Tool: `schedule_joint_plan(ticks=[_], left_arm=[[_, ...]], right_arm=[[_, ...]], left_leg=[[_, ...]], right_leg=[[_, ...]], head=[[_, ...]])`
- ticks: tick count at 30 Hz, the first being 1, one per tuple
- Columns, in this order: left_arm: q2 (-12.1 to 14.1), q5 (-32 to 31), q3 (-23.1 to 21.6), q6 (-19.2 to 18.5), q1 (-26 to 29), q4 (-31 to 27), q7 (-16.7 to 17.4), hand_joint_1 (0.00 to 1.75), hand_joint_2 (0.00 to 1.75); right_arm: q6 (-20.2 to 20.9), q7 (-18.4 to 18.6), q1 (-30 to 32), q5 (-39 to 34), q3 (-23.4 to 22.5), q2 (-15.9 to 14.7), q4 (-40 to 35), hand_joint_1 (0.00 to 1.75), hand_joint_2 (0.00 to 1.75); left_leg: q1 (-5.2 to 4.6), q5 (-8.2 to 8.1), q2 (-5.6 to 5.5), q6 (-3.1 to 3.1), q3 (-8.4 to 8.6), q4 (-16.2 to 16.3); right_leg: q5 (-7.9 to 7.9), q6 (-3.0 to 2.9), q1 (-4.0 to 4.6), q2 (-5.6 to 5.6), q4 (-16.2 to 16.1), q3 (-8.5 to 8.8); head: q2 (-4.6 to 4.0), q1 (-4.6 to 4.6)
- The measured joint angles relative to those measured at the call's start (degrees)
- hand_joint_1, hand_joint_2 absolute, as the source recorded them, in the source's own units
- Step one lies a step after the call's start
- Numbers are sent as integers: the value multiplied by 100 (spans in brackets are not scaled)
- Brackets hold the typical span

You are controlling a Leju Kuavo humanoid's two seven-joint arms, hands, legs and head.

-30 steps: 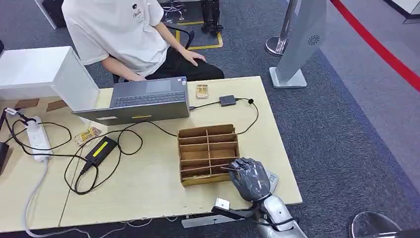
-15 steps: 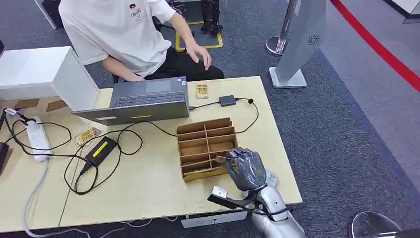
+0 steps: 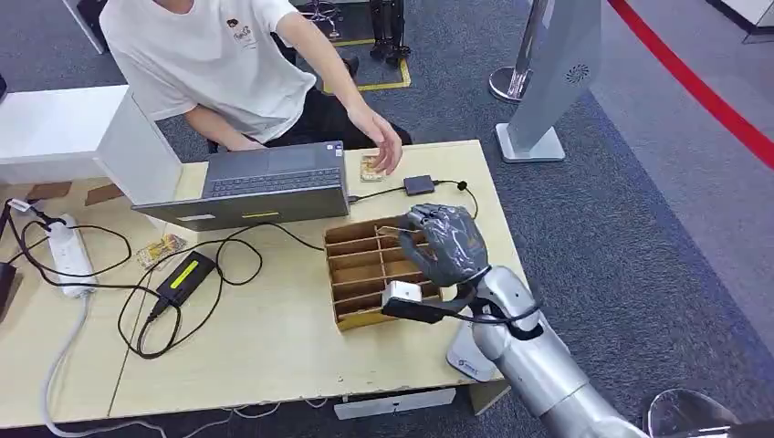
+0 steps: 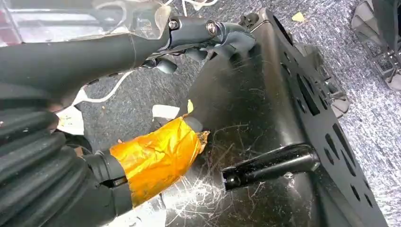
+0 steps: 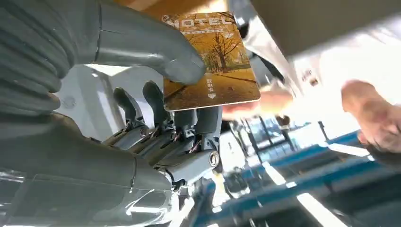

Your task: Pass the card to the sensor for recognition and then transmit it.

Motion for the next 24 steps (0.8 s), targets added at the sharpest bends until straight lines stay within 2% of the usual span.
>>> schedule_joint_plan(ticks=[4,10,13,19,24], left_arm=[[-7,-48,-33,-28,-10,0,-22,0,175],[-7,-55,-37,-33,-11,0,-24,0,175],[-7,-131,-61,-68,-18,0,-83,0,175],[-15,-336,-273,-201,-66,0,-293,0,175],[-15,-413,-420,-280,-106,0,-404,0,175]], right_arm=[[-260,238,-303,245,92,11,-59,141,175],[-315,299,-474,289,168,33,-61,141,175],[-606,435,-548,538,201,72,-37,141,175],[-1419,1035,-1323,1501,249,481,721,141,175],[-1731,1268,-1896,1849,269,746,1523,141,175]], left_leg=[[0,1,0,-1,0,0],[1,2,-2,-3,-1,0],[0,2,-2,-3,-5,0],[1,9,3,-6,0,-1],[2,11,3,-9,2,-1]], right_leg=[[0,0,0,0,0,0],[0,0,0,-1,1,1],[1,0,0,-1,2,-1],[4,-2,1,7,5,-3],[8,-7,1,9,8,-2]], head=[[2,-2],[0,0],[0,0],[0,-2],[2,-2]])
